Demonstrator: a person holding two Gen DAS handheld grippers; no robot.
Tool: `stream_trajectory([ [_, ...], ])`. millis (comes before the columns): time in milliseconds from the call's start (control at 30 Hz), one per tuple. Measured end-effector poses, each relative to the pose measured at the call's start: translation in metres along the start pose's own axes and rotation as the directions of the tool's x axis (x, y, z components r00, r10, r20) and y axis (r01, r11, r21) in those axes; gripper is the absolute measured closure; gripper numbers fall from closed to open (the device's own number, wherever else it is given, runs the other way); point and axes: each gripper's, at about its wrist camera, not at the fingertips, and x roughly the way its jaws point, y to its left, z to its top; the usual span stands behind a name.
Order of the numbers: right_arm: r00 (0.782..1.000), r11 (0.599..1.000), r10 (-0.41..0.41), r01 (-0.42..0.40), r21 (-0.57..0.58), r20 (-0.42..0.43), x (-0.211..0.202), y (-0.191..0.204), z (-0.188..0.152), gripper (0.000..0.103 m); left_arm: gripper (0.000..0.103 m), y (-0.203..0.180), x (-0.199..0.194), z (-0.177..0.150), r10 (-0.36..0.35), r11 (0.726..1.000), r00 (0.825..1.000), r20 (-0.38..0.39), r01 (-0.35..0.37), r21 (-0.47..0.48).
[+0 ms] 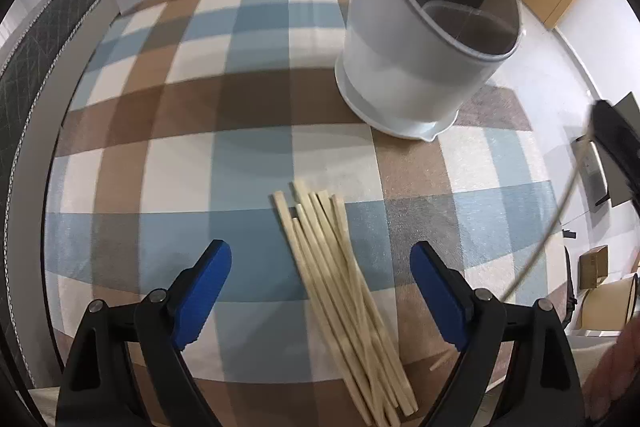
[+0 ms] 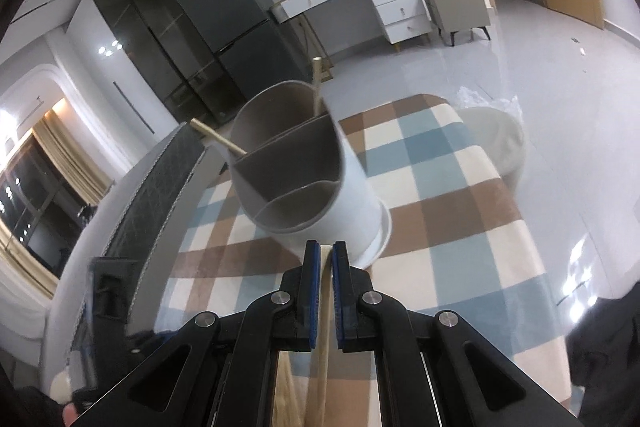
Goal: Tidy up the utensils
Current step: 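Grasp a chopstick from the pile with the left gripper while the right gripper holds its chopstick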
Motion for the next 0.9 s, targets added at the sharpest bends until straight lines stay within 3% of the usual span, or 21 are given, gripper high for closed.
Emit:
stream_trajectory([
  [67,1.000,0.999,0.005,-0.005,0.032,0.006,-0.004,-0.008,0.002,0.098,0.031,-0.005,0.009,0.005,0.026,1.000,0.999,-0.028,-0.026,0.007],
  [233,1.000,0.997,0.019,-0.019,0.072,0.003,-0.011,-0.017,0.004,0.098,0.041,-0.017,0.027,0.013,0.088,0.996,0.993,-0.079,-0.085,0.038],
  [333,1.000,0.997,0.019,-0.020,0.074,0.004,-0.012,-0.020,0.006,0.098,0.055,-0.020,0.037,0.014,0.110,0.994,0.988,-0.112,-0.106,0.041],
  [433,1.000,0.996,0.021,-0.022,0.082,0.009,-0.015,-0.022,0.007,0.098,0.064,-0.024,0.042,0.015,0.151,0.988,0.982,-0.113,-0.146,0.054],
  [500,0.999,0.995,0.031,-0.032,0.092,0.010,-0.016,-0.022,0.008,0.098,0.081,-0.028,0.042,0.016,0.147,0.988,0.982,-0.115,-0.142,0.057],
  [633,0.999,0.995,0.033,-0.034,0.097,0.012,-0.018,-0.024,0.009,0.098,0.089,-0.036,0.042,0.014,0.187,0.981,0.976,-0.114,-0.179,0.074],
  [667,0.999,0.995,0.032,-0.034,0.098,0.013,-0.018,-0.025,0.009,0.098,0.102,-0.037,0.040,0.013,0.178,0.983,0.978,-0.109,-0.171,0.072],
  [900,0.999,0.994,0.030,-0.031,0.101,0.011,-0.020,-0.027,0.008,0.098,0.103,-0.033,0.022,0.009,0.140,0.990,0.987,-0.078,-0.138,0.039],
])
